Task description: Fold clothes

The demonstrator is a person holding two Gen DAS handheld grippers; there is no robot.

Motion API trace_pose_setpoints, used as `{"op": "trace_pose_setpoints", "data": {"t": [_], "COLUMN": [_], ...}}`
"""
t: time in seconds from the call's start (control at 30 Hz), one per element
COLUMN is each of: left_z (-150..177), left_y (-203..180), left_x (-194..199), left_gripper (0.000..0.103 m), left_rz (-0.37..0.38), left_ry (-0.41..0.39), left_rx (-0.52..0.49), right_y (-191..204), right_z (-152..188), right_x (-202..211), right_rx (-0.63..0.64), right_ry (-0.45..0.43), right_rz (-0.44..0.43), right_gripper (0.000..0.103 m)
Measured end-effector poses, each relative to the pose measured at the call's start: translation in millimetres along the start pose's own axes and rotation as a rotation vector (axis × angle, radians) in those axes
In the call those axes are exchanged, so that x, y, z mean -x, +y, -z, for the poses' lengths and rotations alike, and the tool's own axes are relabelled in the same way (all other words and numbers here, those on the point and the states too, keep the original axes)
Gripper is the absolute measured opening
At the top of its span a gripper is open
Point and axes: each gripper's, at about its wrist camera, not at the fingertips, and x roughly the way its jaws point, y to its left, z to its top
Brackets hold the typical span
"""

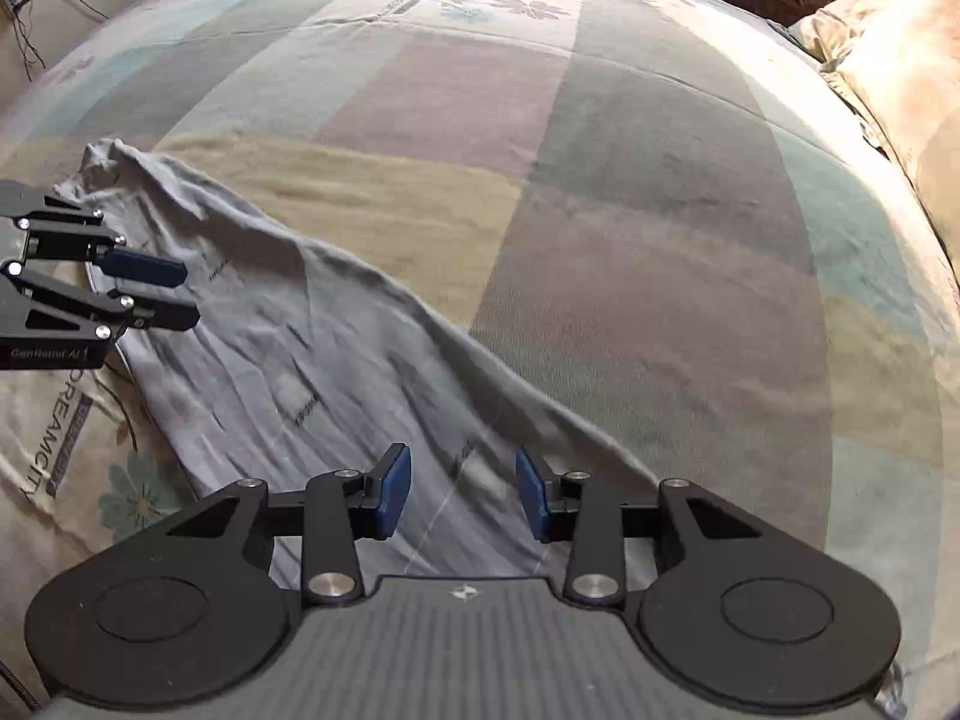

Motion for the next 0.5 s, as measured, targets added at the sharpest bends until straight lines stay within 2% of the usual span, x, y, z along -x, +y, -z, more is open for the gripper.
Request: {"op": "trace_pose_setpoints", "data": {"t": [0.03, 0.13, 0.23, 0.27, 0.37, 0.43, 0.5], "left_z": [7, 33, 35, 29, 11, -3, -13], "left_y": [-3, -5, 2, 0, -6, -12, -22], "left_x": [-4, 7, 20, 22, 27, 26, 13], "left_gripper": [0.029, 0.03, 0.031, 0.031, 0.031, 0.043, 0.043], "left_rz": [-0.008, -0.033, -0.028, -0.027, -0.022, -0.017, -0.014], "left_ry": [0.021, 0.029, 0.091, 0.089, 0.083, 0.061, 0.043], "left_rx": [-0.008, -0.07, -0.029, -0.032, -0.043, -0.051, -0.056], "right_y": [0, 1, 1, 2, 2, 3, -5], "right_z": [6, 24, 43, 49, 67, 80, 81], "right_x": [1, 5, 8, 9, 13, 15, 11], "right_rx": [-0.024, -0.097, -0.17, -0.194, -0.267, -0.315, -0.327], "right_ry": [0.0, -0.001, -0.002, -0.003, -0.004, -0.004, -0.01], "right_rz": [0.004, 0.016, 0.028, 0.032, 0.044, 0.052, 0.082], "right_gripper": [0.043, 0.053, 0.062, 0.069, 0.069, 0.07, 0.071]}}
